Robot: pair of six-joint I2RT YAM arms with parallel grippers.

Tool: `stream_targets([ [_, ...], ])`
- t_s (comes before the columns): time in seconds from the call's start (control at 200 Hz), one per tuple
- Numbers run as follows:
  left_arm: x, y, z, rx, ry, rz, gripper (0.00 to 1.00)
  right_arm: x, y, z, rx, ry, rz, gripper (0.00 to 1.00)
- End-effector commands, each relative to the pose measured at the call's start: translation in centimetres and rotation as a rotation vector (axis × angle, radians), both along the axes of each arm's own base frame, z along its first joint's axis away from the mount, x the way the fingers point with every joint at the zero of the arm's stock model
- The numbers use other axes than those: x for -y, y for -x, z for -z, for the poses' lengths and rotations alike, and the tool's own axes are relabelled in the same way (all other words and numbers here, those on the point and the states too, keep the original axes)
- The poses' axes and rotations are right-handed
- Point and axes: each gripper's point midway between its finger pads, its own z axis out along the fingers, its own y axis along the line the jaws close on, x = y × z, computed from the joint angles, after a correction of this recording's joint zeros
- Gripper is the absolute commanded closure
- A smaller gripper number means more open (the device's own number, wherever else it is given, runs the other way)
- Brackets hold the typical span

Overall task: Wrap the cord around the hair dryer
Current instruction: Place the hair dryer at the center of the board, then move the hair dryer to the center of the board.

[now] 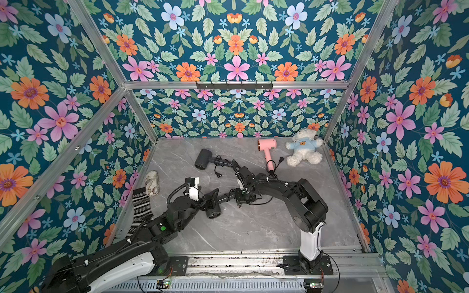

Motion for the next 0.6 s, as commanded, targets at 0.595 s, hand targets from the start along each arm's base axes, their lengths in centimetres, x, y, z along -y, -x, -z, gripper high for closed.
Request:
stream_targets([
  [0.595, -3.4, 1.1, 13.2, -0.564, -0.52, -0.225, 0.01, -1.4, 0.5, 0.8, -0.043, 0.084, 0.011, 1.0],
])
